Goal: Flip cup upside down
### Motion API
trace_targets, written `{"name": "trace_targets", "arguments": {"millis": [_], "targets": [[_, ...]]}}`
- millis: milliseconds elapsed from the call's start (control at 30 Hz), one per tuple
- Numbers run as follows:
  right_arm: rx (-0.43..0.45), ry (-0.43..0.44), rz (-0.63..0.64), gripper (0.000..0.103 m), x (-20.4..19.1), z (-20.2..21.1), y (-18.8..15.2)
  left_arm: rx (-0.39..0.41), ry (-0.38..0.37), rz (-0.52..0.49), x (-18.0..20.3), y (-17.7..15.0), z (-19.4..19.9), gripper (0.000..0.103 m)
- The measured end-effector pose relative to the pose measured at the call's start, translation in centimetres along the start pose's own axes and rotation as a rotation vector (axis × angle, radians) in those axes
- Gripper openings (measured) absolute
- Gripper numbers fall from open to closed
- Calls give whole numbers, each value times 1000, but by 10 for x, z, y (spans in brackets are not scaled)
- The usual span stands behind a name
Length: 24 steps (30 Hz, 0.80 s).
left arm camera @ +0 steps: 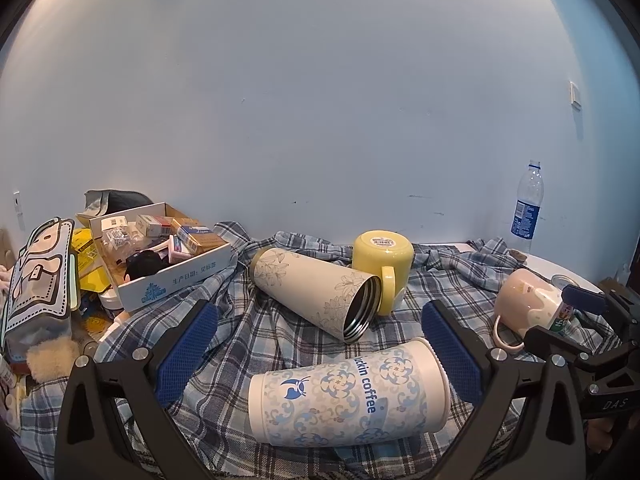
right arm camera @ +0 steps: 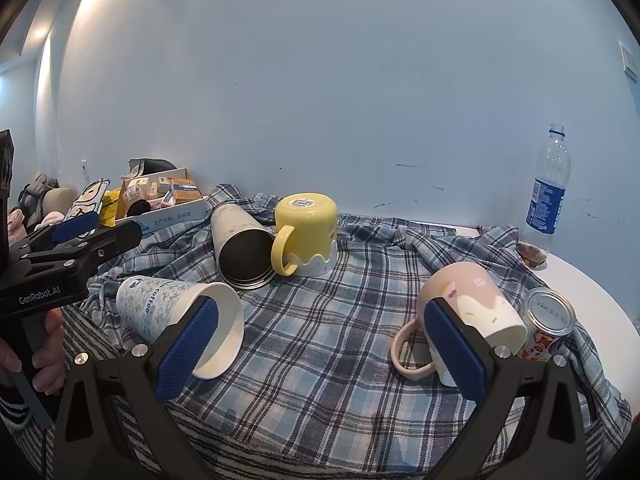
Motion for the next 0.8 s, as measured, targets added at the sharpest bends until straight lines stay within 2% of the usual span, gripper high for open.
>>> {"name": "trace_targets", "arguments": {"millis": [800], "targets": [[-8, 1, 3, 103, 1, -1, -1, 5, 4, 1, -2, 1, 2, 103]]}}
Point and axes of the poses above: each gripper's, at about its wrist camera, not at the fingertips, and z roughly against the way its jaws point, x to its right, y to its top, the point moved 10 cm from there along -z, roughly the way its jaws point, and after that the axes turned 10 degrees about -y, right-handed, at the moved point
